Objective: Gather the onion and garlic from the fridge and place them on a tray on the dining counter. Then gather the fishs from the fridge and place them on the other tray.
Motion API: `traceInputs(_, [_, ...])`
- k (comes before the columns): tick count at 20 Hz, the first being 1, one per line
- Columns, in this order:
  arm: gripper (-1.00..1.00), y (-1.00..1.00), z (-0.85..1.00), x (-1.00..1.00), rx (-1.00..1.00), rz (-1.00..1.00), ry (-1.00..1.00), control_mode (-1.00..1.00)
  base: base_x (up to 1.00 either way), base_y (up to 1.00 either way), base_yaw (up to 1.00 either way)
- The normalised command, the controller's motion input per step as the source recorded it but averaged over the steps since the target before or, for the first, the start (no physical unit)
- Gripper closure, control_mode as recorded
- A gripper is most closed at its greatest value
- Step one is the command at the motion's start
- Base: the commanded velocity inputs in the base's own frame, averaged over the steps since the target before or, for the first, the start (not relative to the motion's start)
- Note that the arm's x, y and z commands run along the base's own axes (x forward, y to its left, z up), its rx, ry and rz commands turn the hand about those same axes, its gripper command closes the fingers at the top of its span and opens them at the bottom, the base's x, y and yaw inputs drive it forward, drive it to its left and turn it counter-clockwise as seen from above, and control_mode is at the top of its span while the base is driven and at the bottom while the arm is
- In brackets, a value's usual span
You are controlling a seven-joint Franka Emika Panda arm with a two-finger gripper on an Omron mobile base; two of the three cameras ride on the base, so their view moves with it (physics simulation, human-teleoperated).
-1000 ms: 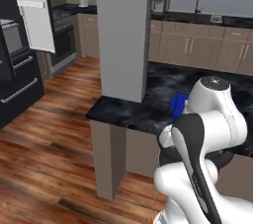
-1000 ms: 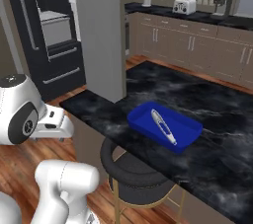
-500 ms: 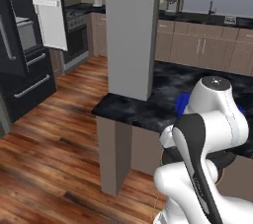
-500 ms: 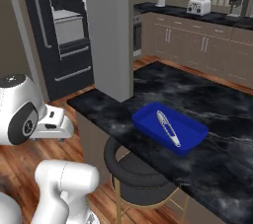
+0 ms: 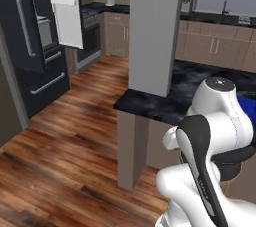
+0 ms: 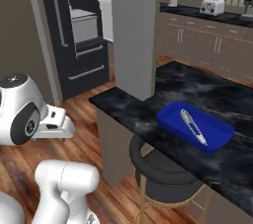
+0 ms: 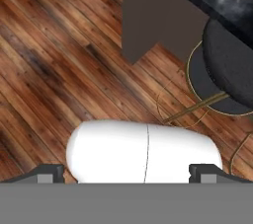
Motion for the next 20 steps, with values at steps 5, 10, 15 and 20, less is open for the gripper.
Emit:
traceInputs(5, [-1.00,0.00,0.00,0.00,0.00,0.00,0.00,1.00,0.35,0.67,0.04])
traceInputs(10, [-1.00,0.00,0.00,0.00,0.00,0.00,0.00,1.00,0.99,0.49,0.02])
traceInputs(15, [-1.00,0.00,0.00,0.00,0.00,0.00,0.00,1.00,0.94,0.51,0.00])
traceInputs(20, [-1.00,0.00,0.00,0.00,0.00,0.00,0.00,1.00,0.70,0.43,-0.17])
